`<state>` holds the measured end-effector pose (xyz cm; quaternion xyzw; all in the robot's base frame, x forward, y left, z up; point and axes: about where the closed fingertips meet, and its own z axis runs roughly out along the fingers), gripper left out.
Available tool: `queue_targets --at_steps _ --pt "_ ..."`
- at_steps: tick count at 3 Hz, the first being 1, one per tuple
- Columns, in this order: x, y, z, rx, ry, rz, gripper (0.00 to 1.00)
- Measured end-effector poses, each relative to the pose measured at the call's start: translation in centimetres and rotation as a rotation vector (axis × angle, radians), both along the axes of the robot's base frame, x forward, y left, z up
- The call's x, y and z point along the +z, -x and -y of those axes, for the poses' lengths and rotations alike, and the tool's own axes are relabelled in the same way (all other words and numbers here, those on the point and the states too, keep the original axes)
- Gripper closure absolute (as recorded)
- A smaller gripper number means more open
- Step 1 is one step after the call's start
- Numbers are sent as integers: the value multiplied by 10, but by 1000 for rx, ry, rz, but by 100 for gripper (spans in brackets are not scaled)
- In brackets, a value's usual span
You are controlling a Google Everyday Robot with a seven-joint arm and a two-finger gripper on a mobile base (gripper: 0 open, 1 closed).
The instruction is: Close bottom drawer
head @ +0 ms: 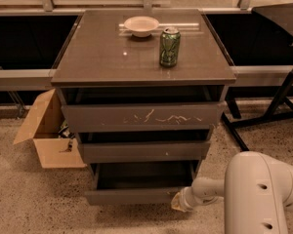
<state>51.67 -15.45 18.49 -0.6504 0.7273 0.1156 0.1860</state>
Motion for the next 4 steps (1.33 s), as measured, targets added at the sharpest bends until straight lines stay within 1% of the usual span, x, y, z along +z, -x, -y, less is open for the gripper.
queue_targets --at_steps 1,2,3,4 --pt "0 -21 6 -21 6 55 100" --pt "2 -42 13 -39 -11 90 100" --pt "7 -62 18 -53 -38 115 82" --pt "10 -77 18 -50 -60 122 59"
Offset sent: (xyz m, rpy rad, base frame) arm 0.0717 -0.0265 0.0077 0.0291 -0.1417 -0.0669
